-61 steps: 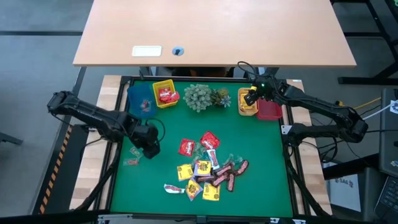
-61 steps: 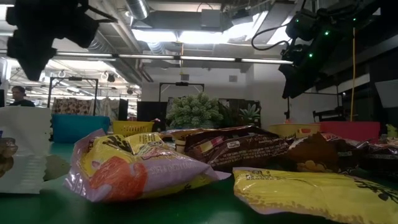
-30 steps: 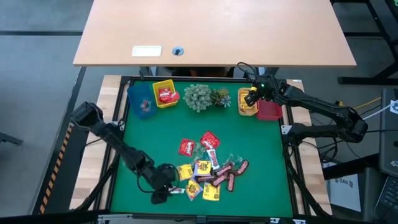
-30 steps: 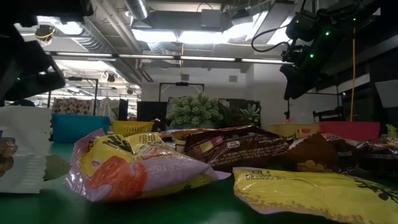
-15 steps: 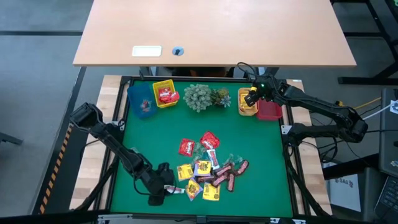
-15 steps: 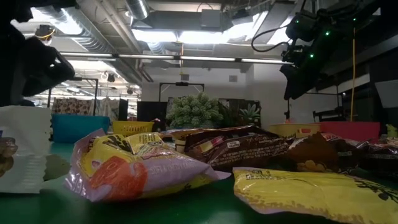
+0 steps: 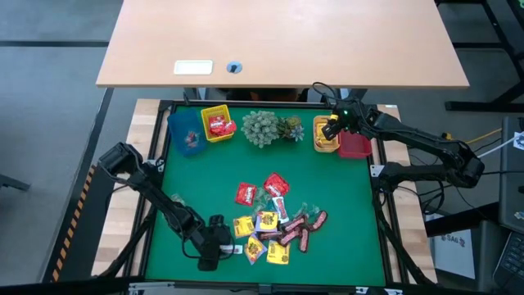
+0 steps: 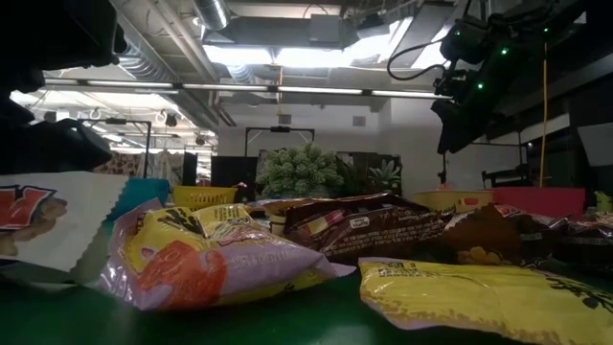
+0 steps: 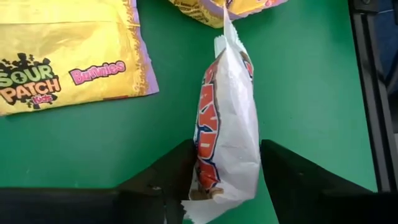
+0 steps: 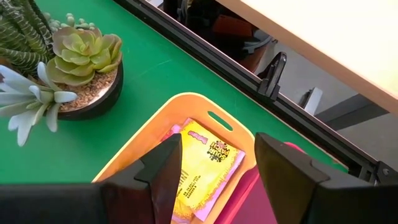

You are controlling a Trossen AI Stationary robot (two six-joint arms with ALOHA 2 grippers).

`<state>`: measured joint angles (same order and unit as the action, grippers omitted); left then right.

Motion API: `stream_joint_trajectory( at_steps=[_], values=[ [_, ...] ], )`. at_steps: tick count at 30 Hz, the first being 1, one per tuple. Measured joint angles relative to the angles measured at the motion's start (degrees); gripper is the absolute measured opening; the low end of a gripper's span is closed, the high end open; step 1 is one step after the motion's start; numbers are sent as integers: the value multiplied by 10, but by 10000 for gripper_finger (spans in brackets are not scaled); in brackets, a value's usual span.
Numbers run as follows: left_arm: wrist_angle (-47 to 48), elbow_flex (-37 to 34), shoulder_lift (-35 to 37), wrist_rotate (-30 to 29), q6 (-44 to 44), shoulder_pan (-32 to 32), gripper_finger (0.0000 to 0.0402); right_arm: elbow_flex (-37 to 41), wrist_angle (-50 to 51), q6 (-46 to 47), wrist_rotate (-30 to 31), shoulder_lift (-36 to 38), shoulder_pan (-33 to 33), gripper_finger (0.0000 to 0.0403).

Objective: Sort candy
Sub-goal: Put the white chocolate into the red bin

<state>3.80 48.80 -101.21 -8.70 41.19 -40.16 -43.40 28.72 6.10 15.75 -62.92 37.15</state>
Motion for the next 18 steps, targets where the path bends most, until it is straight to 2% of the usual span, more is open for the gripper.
stream_joint_trajectory(
  at_steps=[3,10,14,18],
  values=[
    [-5,0,0,1,0,0,152,0,0,0,-5,0,0,202],
    [-6,0,0,1,0,1,99,0,-1,0,-60,0,0,202],
    [-19,-1,-1,5,1,12,80,0,-8,20,-151,0,0,202],
    [-63,-1,-1,2,1,37,74,0,-31,78,-292,0,0,202]
  ],
)
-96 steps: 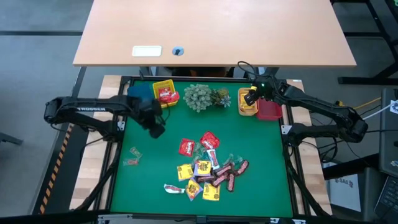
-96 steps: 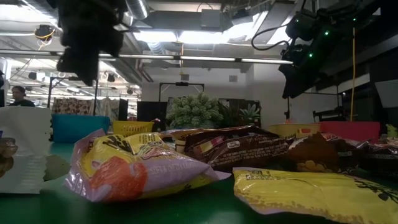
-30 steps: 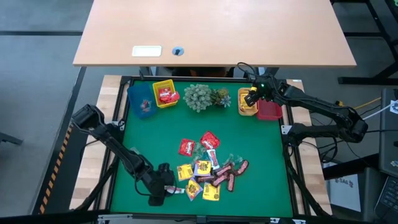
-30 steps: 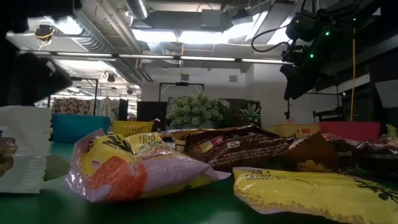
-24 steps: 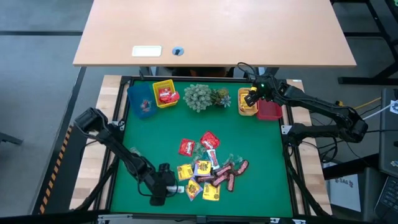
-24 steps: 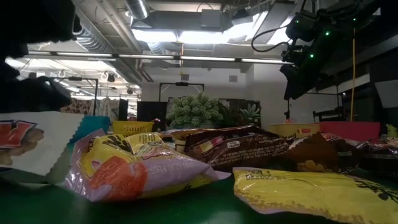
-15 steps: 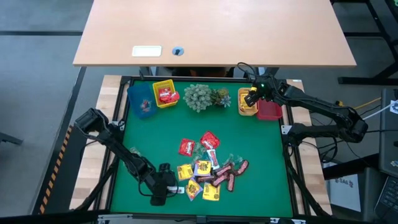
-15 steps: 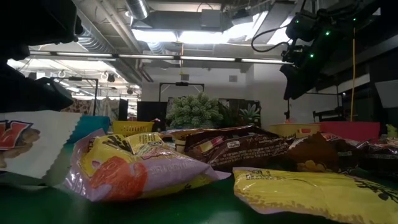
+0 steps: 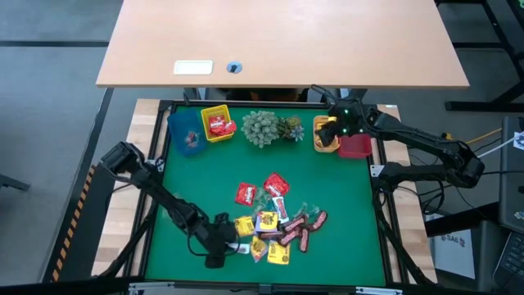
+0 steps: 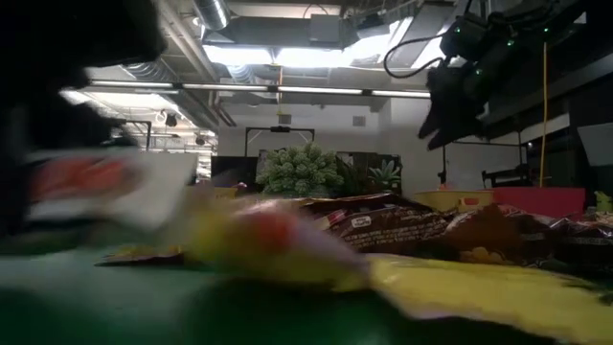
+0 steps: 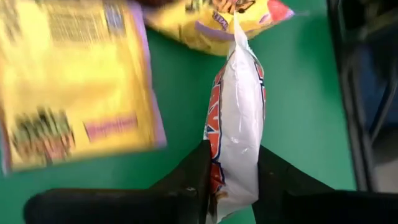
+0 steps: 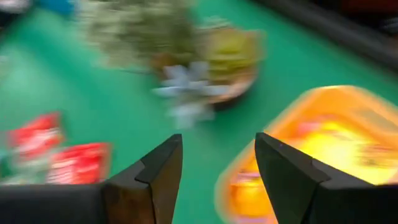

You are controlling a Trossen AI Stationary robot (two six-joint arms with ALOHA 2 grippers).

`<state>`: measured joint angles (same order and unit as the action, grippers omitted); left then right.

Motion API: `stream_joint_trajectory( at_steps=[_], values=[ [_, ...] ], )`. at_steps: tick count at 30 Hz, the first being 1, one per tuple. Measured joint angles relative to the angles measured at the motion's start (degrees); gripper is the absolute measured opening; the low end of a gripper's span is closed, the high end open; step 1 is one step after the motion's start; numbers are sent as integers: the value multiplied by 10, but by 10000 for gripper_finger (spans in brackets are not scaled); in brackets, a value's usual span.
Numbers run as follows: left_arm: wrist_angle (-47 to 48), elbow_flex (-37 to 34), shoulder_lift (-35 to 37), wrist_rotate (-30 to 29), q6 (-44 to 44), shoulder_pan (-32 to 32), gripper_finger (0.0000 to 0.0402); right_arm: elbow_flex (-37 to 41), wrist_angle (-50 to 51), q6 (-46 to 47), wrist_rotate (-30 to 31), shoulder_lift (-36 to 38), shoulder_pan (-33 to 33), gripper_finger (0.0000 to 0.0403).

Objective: Sort candy
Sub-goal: Put the white chocolate into the red bin

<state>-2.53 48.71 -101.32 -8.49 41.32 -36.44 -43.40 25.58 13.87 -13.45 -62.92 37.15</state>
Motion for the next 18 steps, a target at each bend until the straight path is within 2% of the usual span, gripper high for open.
stream_joint_trajectory(
  at_steps=[5,9,13,18],
  values=[
    [-52,0,0,-1,0,45,73,0,-17,68,-172,0,-1,202],
    [-95,0,0,-4,0,85,73,0,-21,96,-266,0,-8,202],
    [-143,0,0,-18,0,126,73,0,-22,123,-276,0,-51,202],
    [-189,0,0,-51,0,176,73,0,-55,158,-268,-14,-138,202]
  ],
)
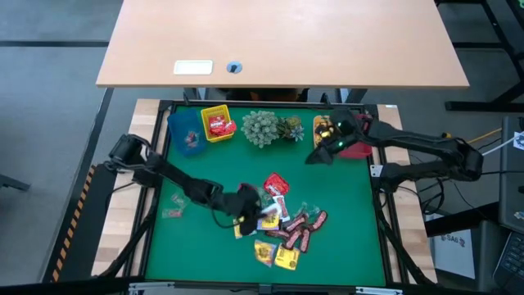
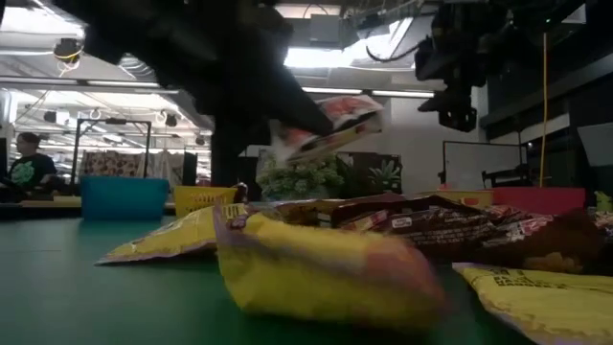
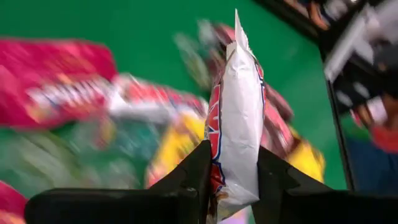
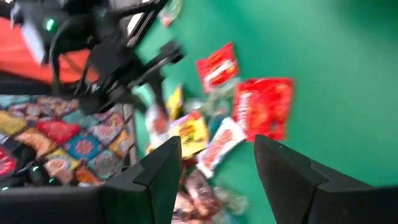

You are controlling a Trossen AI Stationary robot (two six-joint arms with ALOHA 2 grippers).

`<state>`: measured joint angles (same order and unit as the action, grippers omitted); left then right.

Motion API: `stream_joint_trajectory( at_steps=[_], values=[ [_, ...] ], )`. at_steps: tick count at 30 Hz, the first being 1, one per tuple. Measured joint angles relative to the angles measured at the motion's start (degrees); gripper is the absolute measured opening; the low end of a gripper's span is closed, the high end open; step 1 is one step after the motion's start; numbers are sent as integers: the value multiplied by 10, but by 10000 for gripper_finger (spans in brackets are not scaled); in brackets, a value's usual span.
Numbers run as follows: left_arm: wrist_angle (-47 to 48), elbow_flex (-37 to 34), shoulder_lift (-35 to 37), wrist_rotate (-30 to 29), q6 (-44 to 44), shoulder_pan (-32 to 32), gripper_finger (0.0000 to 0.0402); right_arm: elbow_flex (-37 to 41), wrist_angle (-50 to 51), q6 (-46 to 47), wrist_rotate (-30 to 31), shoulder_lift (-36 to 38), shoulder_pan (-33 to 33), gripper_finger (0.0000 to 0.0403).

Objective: Sort candy
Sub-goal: Put the white chocolate into the red bin

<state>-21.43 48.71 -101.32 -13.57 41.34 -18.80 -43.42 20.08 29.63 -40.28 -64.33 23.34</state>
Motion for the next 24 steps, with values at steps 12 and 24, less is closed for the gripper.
stream_joint_trajectory(
  at_steps=[12,24],
  values=[
    [-6,0,0,-24,0,75,73,0,-120,68,173,-62,-172,202],
    [-22,0,0,-23,0,80,73,0,-208,68,221,-147,-205,202]
  ],
)
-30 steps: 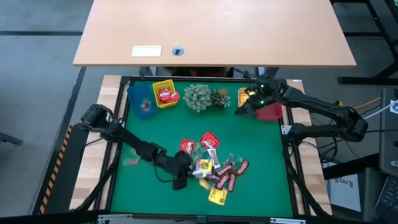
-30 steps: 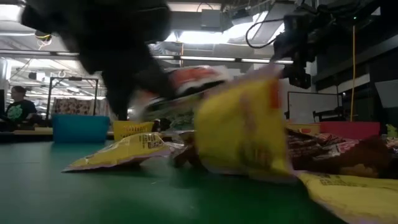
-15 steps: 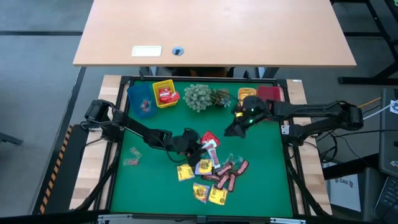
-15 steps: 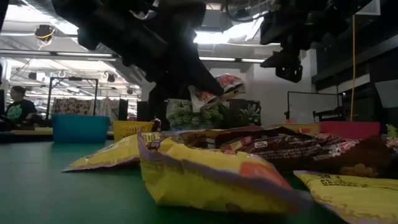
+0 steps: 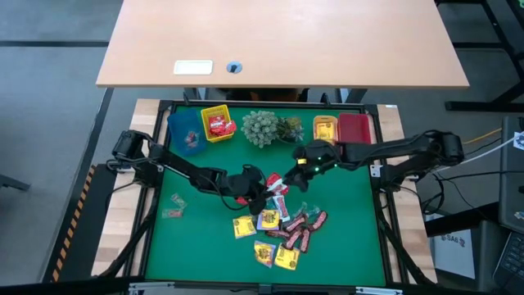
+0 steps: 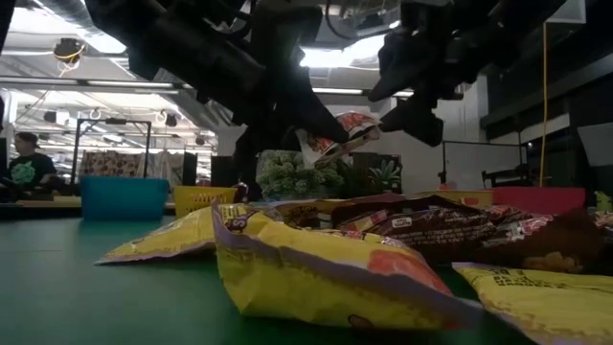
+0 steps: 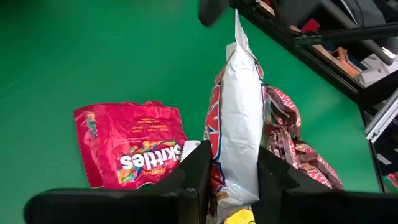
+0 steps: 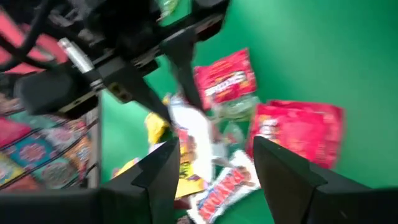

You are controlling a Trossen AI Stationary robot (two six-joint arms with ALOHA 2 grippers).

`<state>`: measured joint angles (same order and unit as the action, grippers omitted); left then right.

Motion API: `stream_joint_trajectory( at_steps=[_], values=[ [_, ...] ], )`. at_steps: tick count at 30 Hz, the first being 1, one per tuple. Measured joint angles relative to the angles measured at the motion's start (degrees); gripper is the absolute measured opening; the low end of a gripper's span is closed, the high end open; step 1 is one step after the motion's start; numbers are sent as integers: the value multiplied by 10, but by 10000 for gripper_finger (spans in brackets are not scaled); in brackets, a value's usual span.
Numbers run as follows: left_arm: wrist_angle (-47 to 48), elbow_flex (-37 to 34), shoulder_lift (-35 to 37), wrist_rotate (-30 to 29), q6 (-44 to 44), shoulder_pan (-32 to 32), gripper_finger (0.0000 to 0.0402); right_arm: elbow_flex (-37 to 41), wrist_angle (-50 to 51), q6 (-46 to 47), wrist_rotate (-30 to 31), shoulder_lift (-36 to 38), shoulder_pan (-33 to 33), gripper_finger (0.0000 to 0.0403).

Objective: Sort candy
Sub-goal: Put the white chocolate into the red bin

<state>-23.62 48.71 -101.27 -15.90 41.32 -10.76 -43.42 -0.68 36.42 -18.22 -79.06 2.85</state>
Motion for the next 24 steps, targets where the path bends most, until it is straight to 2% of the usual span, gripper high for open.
stream_joint_trajectory(
  at_steps=[7,24],
  values=[
    [-2,0,0,2,-1,-1,73,0,-56,0,-65,-35,0,202],
    [-31,0,0,0,0,0,73,0,-69,-3,-69,-72,-3,195]
  ],
)
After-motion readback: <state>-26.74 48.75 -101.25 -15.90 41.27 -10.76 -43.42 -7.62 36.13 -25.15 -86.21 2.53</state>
